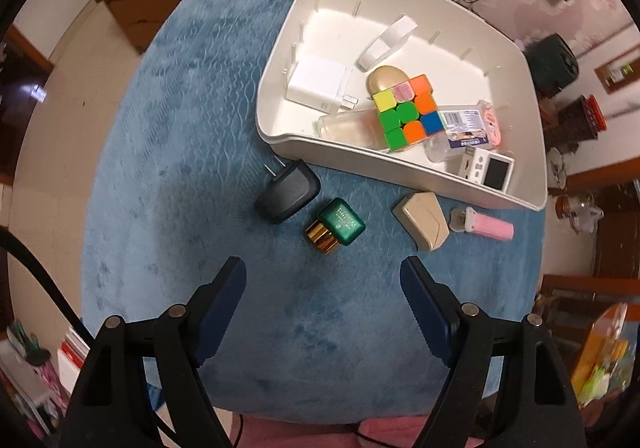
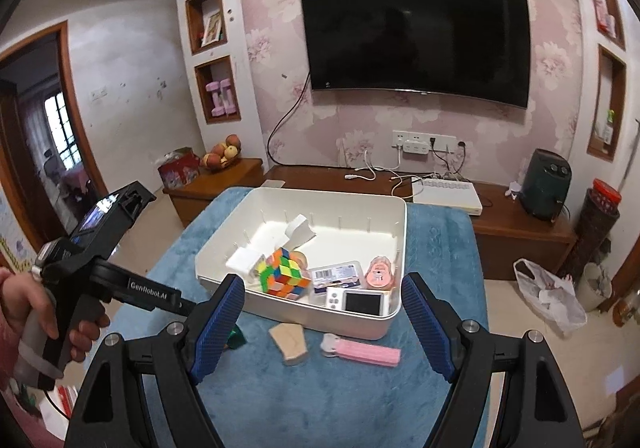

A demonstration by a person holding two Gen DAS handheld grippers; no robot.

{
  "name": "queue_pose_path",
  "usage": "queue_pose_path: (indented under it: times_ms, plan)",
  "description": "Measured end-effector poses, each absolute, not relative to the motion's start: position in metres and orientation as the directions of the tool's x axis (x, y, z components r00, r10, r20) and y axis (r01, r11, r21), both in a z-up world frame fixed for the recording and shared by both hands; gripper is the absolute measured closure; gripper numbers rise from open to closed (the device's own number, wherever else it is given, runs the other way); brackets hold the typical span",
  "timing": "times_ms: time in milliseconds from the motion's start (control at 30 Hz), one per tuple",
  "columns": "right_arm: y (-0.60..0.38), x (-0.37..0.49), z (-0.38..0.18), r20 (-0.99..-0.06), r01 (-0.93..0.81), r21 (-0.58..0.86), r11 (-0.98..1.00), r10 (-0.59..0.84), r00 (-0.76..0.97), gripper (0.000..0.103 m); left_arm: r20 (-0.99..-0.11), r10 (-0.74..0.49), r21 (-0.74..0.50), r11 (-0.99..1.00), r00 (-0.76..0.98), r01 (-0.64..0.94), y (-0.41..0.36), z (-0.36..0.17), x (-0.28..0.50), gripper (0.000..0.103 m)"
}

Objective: Organize rigid objects
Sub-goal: 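Withdraw both tools from the tray toward the remaining items on the rug, then grasp the green gold-capped bottle with the left tool while the right tool grasps the pink hair roller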

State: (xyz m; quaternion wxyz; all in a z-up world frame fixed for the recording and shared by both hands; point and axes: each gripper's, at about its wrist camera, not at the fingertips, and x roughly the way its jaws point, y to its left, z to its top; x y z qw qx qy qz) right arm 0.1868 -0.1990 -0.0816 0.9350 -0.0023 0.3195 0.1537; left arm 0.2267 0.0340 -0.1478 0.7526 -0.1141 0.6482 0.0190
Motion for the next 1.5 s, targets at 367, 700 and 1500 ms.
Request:
queue_pose_path:
  times_ms: [367, 700, 1500]
  plan:
    - [-0.221, 0.221, -0.128, -0.650, -0.365, 0.082, 0.927, 0.327, 0.686, 0.022, -0.993, -0.076, -0.097, 0.962, 0.088, -0.256, 0.027, -0.184, 0.256, 0.021]
    - [-0.231, 0.252, -0.180, -0.722, -0.390, 0.105, 0.915, 0.340, 0.603, 0.022, -0.997, -0.077, -0.073, 0.942, 0.000, -0.327, 0.031, -0.227, 0.273, 0.021]
    - [-0.217, 0.277, -0.269, -0.835, -0.457, 0.134, 0.879, 0.349, 0.426, 0.022, -0.989, -0.076, -0.022, 0.921, -0.126, -0.388, 0.029, -0.284, 0.304, 0.021]
